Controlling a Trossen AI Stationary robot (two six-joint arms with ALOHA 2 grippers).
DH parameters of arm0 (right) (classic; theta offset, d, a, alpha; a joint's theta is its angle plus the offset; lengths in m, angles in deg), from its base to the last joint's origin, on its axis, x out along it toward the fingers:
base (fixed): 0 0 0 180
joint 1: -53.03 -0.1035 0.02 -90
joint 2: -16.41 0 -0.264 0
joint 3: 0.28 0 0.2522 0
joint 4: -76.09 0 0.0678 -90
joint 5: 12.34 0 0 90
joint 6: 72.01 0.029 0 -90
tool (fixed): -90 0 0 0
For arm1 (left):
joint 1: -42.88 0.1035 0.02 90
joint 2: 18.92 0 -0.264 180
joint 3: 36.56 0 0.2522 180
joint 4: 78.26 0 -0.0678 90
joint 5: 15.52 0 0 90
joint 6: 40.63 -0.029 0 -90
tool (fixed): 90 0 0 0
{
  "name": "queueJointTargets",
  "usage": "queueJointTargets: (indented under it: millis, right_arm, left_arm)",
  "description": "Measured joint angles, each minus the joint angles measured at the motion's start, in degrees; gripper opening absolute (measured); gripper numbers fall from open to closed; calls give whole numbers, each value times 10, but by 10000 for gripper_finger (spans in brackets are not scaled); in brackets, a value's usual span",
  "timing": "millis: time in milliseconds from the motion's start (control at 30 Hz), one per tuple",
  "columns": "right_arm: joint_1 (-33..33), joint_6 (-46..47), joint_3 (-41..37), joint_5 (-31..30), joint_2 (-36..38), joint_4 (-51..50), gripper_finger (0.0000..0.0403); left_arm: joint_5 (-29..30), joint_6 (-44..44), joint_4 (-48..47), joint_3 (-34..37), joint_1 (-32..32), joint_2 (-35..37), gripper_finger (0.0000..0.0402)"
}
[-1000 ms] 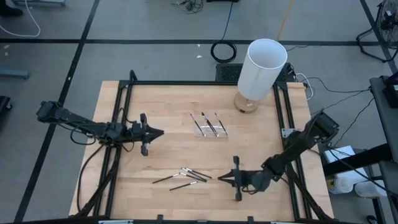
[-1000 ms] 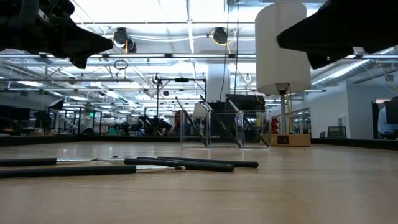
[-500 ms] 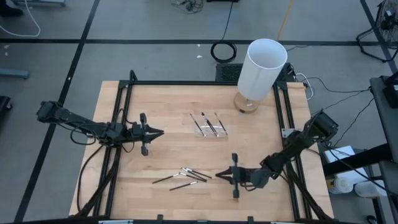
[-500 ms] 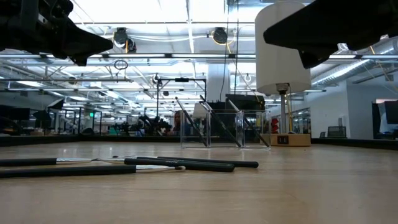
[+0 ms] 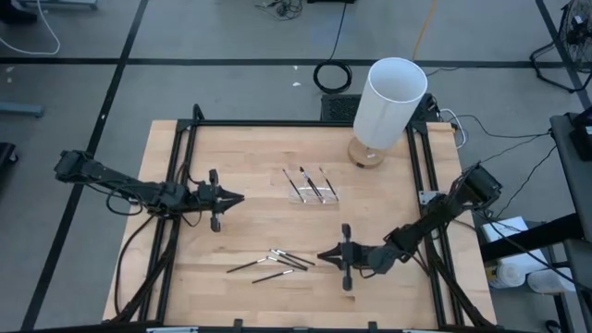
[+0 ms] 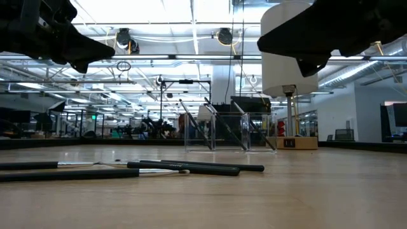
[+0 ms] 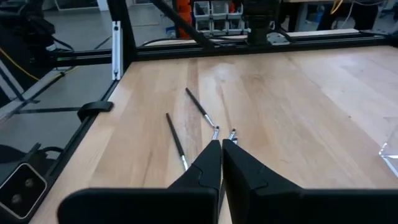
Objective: Put items in baskets/containers
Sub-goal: Put the black eyeshadow brush into the right section of the transparent organizer
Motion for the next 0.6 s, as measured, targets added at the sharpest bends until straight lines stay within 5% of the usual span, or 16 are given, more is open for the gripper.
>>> queueJointTargets:
  millis: [333, 600]
  right_arm:
    - [23, -4, 0, 4, 0, 0, 5]
    - [64, -8, 0, 105, 0, 5, 4]
  left_arm:
    - [0, -2, -16, 0, 0, 0, 42]
    - [0, -14, -16, 0, 0, 0, 42]
